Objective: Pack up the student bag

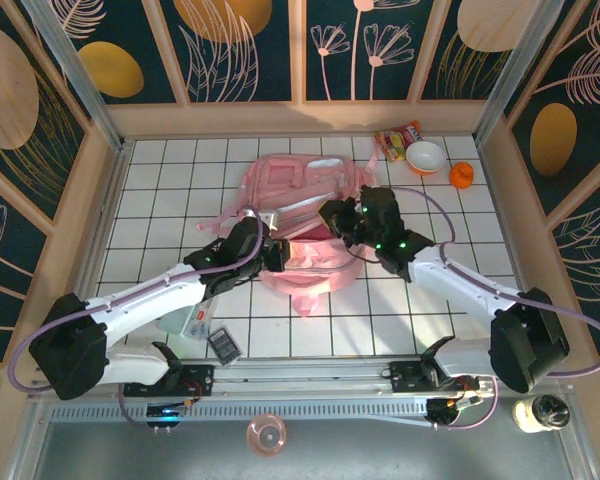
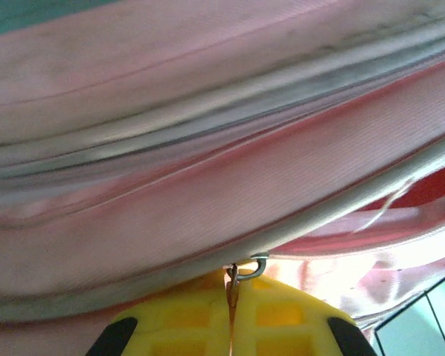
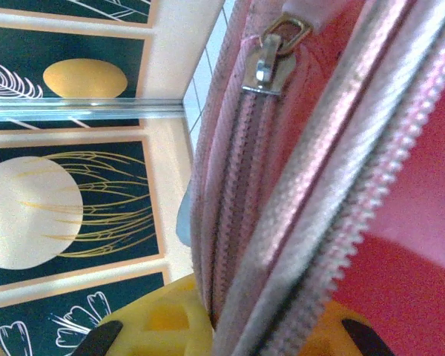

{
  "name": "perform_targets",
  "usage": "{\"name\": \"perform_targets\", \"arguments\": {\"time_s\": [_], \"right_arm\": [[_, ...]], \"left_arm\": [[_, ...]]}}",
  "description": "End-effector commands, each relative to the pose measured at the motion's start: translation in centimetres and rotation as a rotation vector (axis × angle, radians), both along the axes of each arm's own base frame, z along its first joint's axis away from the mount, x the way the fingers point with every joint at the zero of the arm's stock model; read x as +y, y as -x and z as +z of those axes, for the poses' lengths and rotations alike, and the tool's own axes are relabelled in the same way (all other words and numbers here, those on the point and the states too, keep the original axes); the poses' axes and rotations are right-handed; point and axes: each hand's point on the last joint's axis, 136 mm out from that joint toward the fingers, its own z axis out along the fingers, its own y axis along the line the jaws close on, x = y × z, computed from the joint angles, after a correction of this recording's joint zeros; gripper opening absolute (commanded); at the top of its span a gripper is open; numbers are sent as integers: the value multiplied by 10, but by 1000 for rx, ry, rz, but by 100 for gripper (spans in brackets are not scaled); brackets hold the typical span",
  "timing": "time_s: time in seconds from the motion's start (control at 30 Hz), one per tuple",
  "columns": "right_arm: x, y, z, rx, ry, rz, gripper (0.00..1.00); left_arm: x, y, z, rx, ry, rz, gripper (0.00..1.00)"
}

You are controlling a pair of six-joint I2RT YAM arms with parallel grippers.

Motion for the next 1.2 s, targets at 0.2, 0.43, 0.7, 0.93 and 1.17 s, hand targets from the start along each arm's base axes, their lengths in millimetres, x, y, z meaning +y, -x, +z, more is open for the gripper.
{"name": "perform_targets", "arguments": {"time_s": [0.2,0.43,0.7,0.93,1.17], "right_arm": [[-51,-2,68,-152,-20,196,0],[-25,-5,58,-125,-47,57,55],[11,7,19,-42,-41,-52,61],[9,1,29,-125,81,9,0],[-12,11,77,-230,100,319,0]], "left_arm": [[49,-8,-5,-81,-47,49,0],[-9,-4,35,-120,170,-179,0],[-32,-3,65,-169,235,-264,0],[-4,-18,42,-144,56,-150,0],[64,-48,-6,-99,-90,16,0]]}}
